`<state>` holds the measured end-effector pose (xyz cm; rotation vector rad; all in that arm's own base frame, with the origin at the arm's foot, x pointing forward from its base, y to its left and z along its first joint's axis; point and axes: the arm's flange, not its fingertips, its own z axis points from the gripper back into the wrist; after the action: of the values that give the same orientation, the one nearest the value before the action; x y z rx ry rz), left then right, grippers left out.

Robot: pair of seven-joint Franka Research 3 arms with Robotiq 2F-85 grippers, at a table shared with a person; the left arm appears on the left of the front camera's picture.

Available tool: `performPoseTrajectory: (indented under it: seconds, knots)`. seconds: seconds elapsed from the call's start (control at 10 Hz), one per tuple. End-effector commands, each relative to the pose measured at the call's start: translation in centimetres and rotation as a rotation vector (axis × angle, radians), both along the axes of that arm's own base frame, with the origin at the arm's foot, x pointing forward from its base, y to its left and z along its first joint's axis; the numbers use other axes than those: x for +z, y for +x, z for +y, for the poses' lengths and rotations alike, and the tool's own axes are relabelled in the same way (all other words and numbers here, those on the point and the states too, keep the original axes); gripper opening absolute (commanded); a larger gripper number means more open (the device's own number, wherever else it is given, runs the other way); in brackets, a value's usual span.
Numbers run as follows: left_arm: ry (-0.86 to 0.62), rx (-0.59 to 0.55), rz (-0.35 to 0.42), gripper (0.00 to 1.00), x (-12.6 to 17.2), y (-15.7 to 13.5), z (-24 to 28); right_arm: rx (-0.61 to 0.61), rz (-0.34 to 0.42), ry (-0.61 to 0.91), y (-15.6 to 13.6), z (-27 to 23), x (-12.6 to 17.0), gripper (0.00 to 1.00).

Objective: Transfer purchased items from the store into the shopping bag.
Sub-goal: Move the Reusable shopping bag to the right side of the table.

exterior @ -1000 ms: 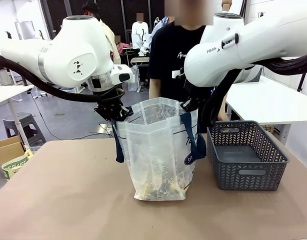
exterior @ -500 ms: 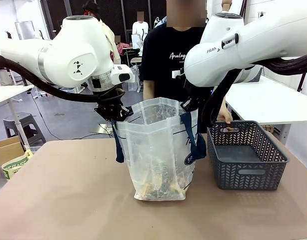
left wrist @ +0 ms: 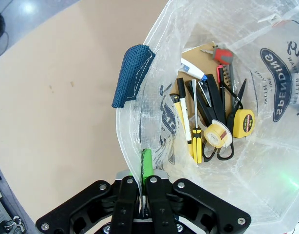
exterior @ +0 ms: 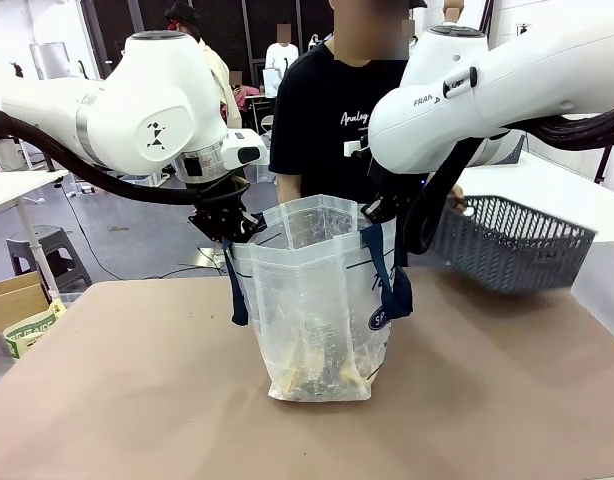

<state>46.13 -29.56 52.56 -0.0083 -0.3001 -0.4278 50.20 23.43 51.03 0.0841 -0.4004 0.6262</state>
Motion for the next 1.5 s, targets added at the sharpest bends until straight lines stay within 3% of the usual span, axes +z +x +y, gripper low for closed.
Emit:
performPoseTrajectory:
  seconds: [0.0,0.2,0.7,0.9,1.0,1.1,1.4]
  knots:
    - [0.0,0.002,-0.001,0.0,0.0,0.0,0.1,-0.002,0.001,0.0,0.0,-0.1,-0.1,0.0]
    - [0.003,0.039,0.007,0.0,0.4,0.1,-0.5,-0.038,-0.003,0.032,-0.2,0.4,0.2,0.0]
    - [0.066,0.41,0.072,0.0,2.0,0.2,-3.6,-0.448,0.024,0.136,-1.0,3.5,1.5,0.0]
    - [0.075,0.468,0.087,0.0,2.3,0.5,-3.6,-0.608,0.026,0.152,-1.3,3.9,1.5,0.0]
    - [0.043,0.456,0.048,0.0,2.5,0.4,-3.4,-0.591,0.053,0.128,-1.6,3.4,1.6,0.0]
    - [0.06,0.441,0.084,0.0,1.6,-0.3,-2.7,-0.514,0.048,0.165,-1.4,2.8,1.2,0.0]
    - [0.001,0.418,0.073,0.0,1.6,0.4,-3.3,-0.572,0.048,0.22,-0.9,3.6,1.0,0.0]
